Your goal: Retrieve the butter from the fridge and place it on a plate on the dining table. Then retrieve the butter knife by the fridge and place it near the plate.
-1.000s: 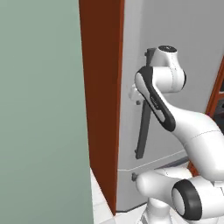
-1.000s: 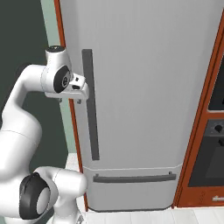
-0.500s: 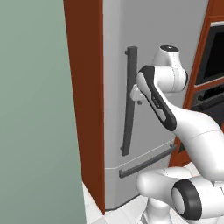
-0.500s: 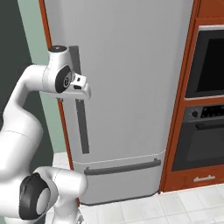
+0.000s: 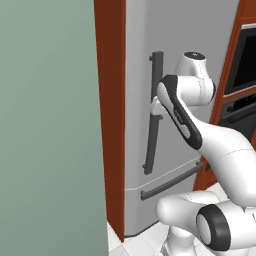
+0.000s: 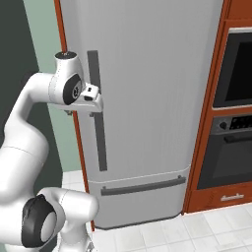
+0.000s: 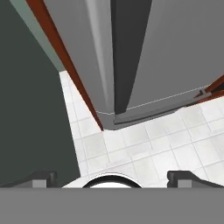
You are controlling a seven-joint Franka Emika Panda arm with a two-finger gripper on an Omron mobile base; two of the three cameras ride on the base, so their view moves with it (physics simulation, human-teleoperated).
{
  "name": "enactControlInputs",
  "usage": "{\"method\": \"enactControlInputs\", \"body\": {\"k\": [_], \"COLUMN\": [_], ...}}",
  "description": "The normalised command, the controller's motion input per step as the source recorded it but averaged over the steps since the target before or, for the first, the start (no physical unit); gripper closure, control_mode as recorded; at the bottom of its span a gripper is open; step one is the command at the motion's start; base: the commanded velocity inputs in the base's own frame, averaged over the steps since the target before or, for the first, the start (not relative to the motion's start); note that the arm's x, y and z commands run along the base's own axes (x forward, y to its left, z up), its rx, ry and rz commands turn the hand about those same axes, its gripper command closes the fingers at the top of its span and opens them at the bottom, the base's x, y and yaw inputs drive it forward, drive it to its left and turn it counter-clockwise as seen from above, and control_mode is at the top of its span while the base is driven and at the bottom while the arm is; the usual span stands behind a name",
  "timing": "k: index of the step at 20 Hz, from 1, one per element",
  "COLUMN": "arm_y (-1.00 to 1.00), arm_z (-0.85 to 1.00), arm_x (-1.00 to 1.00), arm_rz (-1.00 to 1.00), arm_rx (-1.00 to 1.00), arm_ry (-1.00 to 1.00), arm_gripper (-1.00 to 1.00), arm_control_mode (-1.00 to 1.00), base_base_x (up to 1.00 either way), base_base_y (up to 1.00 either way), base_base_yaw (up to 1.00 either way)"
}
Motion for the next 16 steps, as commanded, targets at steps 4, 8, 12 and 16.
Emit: {"method": "enactControlInputs", "body": {"k": [4, 8, 12, 16], "arm_y": [0.0, 0.0, -0.03, -0.19], "arm_z": [-0.01, 0.0, -0.14, -0.14], "arm_x": [0.0, 0.03, 0.39, 0.35], "arm_rz": [0.0, 0.0, 0.06, 0.17], "arm_rx": [0.0, 0.0, 0.0, 0.03], "arm_ry": [0.0, 0.0, -0.12, -0.14], "arm_gripper": [-1.0, -1.0, -1.0, -1.0], "arm_control_mode": [-1.0, -1.0, -1.0, -1.0], "base_base_x": [-0.13, 0.0, 0.0, 0.0], "base_base_y": [0.0, 0.0, 0.0, 0.0], "base_base_yaw": [-0.04, 0.0, 0.0, 0.0]}}
